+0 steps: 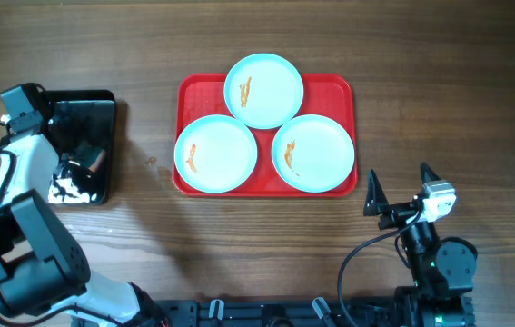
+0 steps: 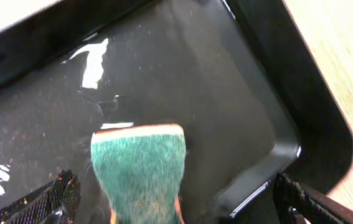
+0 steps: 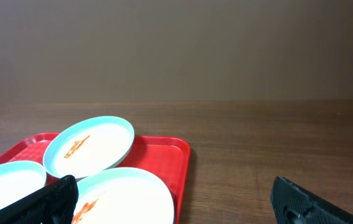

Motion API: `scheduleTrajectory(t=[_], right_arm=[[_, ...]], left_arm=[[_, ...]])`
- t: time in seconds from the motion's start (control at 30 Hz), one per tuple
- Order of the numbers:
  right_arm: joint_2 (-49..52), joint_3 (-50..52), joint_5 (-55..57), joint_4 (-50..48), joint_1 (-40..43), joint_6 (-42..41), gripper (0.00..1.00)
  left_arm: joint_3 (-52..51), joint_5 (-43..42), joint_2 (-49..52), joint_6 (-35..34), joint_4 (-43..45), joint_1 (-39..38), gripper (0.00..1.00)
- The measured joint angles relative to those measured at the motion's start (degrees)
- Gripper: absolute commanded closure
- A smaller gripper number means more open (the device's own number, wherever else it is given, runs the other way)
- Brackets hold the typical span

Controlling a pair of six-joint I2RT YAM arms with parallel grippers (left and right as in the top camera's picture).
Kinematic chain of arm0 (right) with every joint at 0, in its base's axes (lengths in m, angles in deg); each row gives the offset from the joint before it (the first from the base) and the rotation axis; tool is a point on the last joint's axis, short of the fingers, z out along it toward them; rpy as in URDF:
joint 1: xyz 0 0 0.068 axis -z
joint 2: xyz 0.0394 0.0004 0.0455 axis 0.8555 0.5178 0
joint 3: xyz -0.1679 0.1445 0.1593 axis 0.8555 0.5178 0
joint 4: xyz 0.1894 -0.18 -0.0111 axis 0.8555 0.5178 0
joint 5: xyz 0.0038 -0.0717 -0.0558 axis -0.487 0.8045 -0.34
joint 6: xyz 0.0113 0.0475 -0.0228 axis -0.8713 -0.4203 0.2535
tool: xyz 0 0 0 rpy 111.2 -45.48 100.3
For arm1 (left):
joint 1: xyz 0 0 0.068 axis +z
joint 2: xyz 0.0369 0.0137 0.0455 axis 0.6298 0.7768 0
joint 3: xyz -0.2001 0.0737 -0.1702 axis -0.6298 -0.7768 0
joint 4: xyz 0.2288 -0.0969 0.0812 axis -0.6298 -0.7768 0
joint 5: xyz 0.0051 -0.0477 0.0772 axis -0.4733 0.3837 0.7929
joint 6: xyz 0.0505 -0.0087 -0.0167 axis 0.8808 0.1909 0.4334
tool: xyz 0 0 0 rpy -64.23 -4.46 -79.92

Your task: Clean dirty plates on tray and stack at the side

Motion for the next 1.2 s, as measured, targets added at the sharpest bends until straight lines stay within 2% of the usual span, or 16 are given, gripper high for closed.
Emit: scheduleTrajectory(t=[0.23,0.7,0.83,0.9,1.0,1.07,1.13,1.2], right_arm=[[0.0,0.0,0.0,0.0,0.0,0.0,0.0],[0.0,0.0,0.0,0.0,0.0,0.0,0.0],[0.0,0.0,0.0,0.0,0.0,0.0,0.0],[0.0,0.0,0.0,0.0,0.0,0.0,0.0],[0.0,0.0,0.0,0.0,0.0,0.0,0.0],[0.0,0.0,0.0,0.0,0.0,0.0,0.0],[0.0,0.0,0.0,0.0,0.0,0.0,0.0],[0.0,0.0,0.0,0.0,0.0,0.0,0.0]], left_arm=[[0.0,0.8,3.1,0.0,2.1,0.0,0.04],[0.0,0.8,4.2,0.0,3.1,0.0,0.17],[0.0,1.0,5.7,-0.1,3.3,0.0,0.37],[0.0,1.3,6.1,-0.2,3.3,0.0,0.43],[0.0,1.7,6.4,0.0,3.3,0.0,0.6],[0.0,1.9,6.4,0.1,3.5,0.0,0.75],[0.0,2.1,6.4,-0.1,3.5,0.0,0.95],[0.0,2.1,6.4,0.1,3.5,0.0,0.96]])
